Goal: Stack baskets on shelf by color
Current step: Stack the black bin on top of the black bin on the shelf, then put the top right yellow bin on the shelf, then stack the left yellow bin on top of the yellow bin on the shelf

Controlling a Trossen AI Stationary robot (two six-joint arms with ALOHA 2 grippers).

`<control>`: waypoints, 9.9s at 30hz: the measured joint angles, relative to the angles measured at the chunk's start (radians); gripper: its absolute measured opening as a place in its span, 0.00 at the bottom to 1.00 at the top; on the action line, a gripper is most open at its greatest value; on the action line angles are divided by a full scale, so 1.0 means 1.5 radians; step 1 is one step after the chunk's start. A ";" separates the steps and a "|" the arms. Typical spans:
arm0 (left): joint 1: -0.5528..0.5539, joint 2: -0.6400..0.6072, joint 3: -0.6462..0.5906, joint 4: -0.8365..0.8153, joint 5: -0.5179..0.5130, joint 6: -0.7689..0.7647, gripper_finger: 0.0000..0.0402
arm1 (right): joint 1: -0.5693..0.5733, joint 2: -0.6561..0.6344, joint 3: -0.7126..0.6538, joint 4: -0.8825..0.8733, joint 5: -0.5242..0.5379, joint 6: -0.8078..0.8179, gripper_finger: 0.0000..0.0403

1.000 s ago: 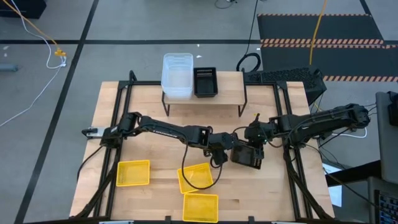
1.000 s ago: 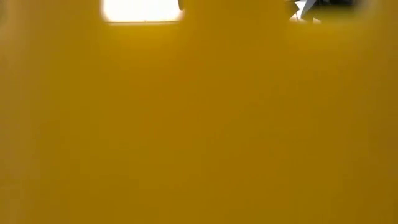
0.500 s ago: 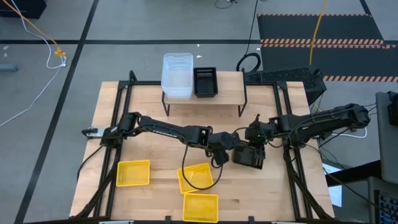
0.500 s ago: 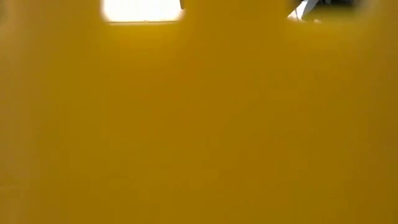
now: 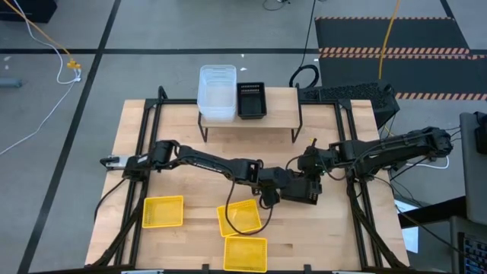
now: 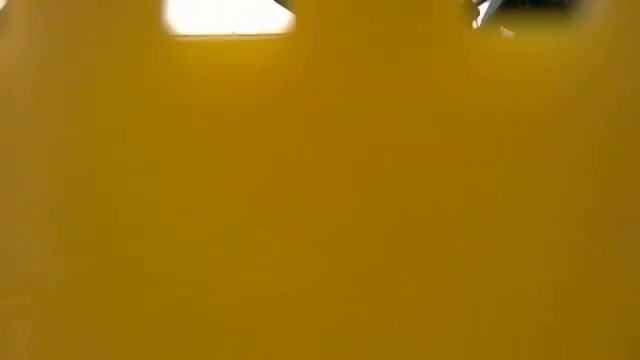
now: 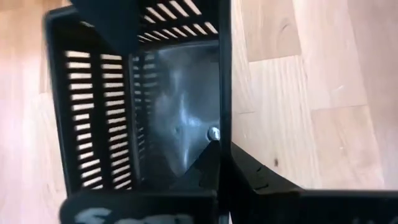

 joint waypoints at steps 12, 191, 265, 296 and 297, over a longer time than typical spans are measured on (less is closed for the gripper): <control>0.002 0.002 -0.002 -0.023 -0.097 -0.080 0.03 | 0.000 -0.022 0.003 0.026 0.091 -0.015 0.09; 0.025 -0.366 -0.409 -0.001 0.082 -1.000 0.20 | 0.011 -0.265 0.001 0.388 0.269 -0.199 0.21; 0.211 -0.106 0.106 -0.022 -0.143 -0.696 0.03 | 0.024 -0.292 0.000 0.463 0.273 -0.197 0.21; 0.223 -0.107 0.129 -0.120 -0.142 -0.725 0.31 | 0.024 -0.291 0.000 0.457 0.273 -0.181 0.21; 0.220 -0.107 0.129 -0.120 -0.142 -0.726 0.33 | 0.024 -0.291 0.000 0.457 0.273 -0.181 0.21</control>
